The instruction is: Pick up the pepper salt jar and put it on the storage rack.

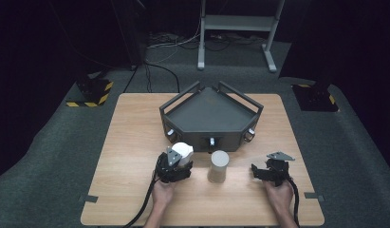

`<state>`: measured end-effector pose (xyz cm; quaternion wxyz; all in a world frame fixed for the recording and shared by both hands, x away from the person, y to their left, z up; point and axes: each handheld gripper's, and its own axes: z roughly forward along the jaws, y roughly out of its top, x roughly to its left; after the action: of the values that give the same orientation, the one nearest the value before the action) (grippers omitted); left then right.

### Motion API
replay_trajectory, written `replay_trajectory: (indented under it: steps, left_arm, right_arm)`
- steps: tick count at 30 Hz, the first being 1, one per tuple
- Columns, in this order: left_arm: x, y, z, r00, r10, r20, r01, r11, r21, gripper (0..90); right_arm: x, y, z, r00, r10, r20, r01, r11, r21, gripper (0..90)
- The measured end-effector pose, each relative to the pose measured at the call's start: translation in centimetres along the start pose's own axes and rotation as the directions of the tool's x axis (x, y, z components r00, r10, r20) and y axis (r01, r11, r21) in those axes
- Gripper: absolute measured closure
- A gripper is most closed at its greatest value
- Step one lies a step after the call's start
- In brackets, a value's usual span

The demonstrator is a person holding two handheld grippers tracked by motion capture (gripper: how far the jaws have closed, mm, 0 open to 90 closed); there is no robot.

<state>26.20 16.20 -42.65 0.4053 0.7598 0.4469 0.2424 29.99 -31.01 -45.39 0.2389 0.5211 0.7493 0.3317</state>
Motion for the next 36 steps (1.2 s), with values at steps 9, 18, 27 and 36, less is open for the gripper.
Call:
replay_trajectory:
  steps: [9, 18, 27, 36]
  left_arm:
    - [0.5, 1.2, -0.9, 0.9996, -0.015, 0.025, 0.015, 0.9999, -0.001, 30.7]
    - [1.2, 2.7, -1.7, 0.9984, -0.024, 0.052, 0.024, 0.9997, 0.003, 30.7]
    - [1.6, 4.1, -2.8, 0.9979, -0.030, 0.057, 0.030, 0.9995, -0.007, 30.6]
    - [2.3, 5.8, -3.8, 0.9978, -0.035, 0.056, 0.036, 0.9993, -0.006, 30.7]
  right_arm:
    - [0.0, 0.0, 0.0, 1.0000, 0.000, 0.000, 0.000, 1.000, 0.000, 10.0]
    - [0.0, 0.0, 0.0, 1.0000, 0.000, 0.000, 0.000, 1.000, 0.000, 10.0]
    - [0.0, 0.0, 0.0, 1.0000, 0.000, 0.000, 0.000, 1.000, 0.000, 10.0]
    - [0.0, 0.0, 0.0, 1.0000, 0.000, 0.001, 0.000, 1.000, 0.000, 10.0]
